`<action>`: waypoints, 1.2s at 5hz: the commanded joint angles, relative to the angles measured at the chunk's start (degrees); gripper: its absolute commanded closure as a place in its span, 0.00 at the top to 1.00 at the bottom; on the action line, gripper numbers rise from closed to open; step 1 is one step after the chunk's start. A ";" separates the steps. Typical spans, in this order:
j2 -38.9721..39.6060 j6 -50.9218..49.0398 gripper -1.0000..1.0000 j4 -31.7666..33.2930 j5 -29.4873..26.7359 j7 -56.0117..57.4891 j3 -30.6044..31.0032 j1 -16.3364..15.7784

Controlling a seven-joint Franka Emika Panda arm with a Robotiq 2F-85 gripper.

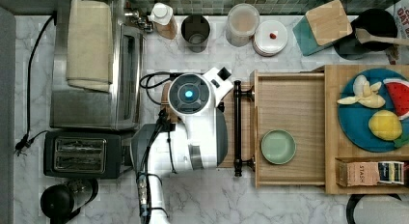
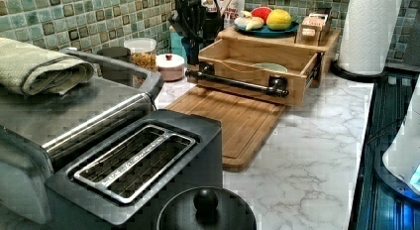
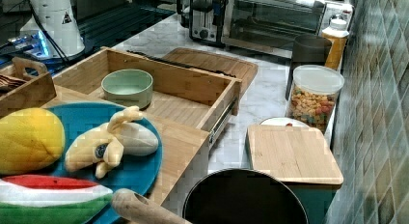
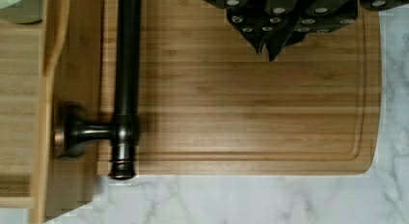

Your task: Close the drawer.

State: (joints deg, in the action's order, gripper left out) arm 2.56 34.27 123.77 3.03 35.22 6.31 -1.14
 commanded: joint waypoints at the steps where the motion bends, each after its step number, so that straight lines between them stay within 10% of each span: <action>1: 0.61 7.30 0.00 5.16 7.98 -3.01 -1.13 -0.22; 6: 3.88 16.04 0.00 12.13 7.43 -6.20 -2.92 -0.30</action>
State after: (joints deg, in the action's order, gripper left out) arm 7.63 50.19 133.62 9.91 30.83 4.25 -2.13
